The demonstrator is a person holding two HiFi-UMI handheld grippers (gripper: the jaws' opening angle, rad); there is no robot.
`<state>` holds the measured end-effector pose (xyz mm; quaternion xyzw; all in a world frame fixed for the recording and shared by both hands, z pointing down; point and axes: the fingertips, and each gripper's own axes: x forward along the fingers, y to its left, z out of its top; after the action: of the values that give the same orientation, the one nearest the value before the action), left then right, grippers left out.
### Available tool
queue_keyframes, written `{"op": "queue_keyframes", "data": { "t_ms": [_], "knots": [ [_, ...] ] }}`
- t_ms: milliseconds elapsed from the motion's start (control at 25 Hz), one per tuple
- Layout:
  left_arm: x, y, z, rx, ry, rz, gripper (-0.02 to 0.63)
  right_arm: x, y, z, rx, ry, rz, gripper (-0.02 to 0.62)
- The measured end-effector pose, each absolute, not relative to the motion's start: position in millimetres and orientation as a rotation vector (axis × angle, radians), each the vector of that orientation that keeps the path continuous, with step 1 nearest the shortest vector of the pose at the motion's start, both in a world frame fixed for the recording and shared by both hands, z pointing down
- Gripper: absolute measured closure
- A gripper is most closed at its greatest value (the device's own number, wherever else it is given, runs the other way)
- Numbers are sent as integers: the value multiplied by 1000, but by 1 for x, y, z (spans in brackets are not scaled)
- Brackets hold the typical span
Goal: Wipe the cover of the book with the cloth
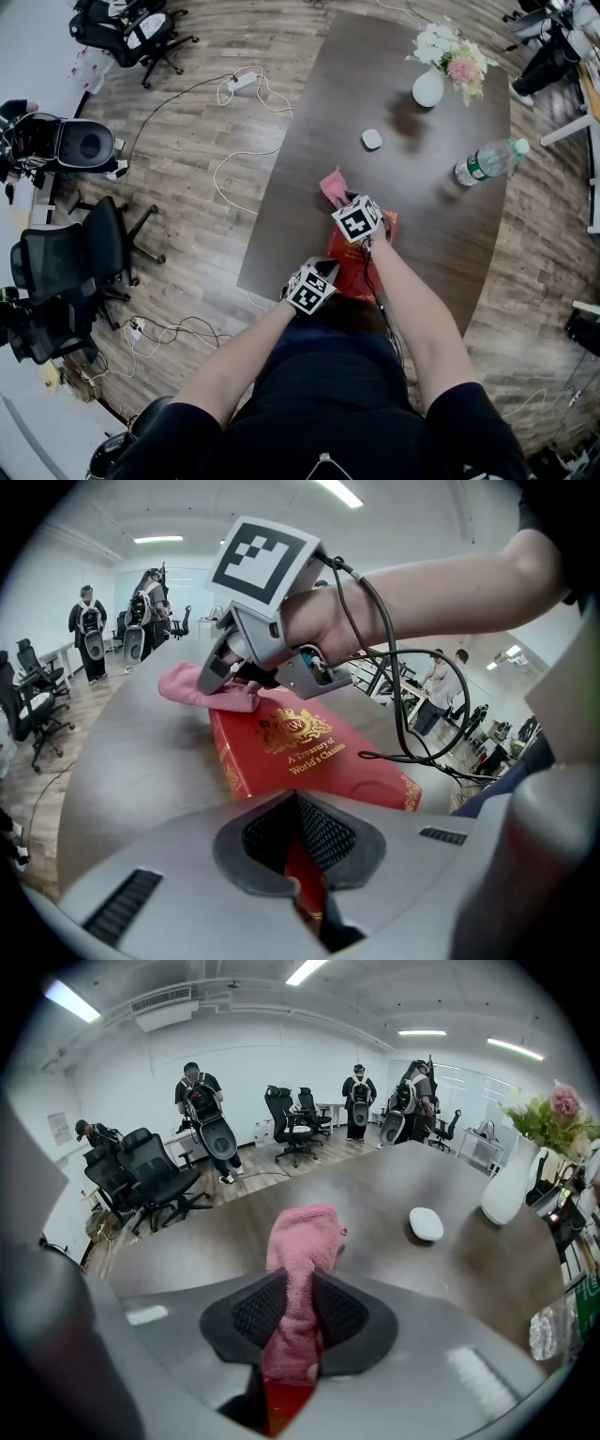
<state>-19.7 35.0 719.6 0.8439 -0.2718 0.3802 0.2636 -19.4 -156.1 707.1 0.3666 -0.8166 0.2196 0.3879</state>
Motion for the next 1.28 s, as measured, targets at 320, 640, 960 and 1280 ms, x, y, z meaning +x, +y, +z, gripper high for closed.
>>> {"op": "queue_keyframes", "data": {
  "t_ms": [320,640,960,1280],
  "knots": [
    [-20,36,719,2281,-742,1031,611,-11,-153,706,948,-2073,569,500],
    [-21,34,722,2282,-749,1034,611,2,-148,707,966,-2068,599,502],
    [-20,34,721,2286,-751,1026,611,25,-142,707,1003,-2039,615,500],
    [-20,35,720,2285,-751,1026,611,51,-131,707,1041,-2012,665,500]
  ]
}}
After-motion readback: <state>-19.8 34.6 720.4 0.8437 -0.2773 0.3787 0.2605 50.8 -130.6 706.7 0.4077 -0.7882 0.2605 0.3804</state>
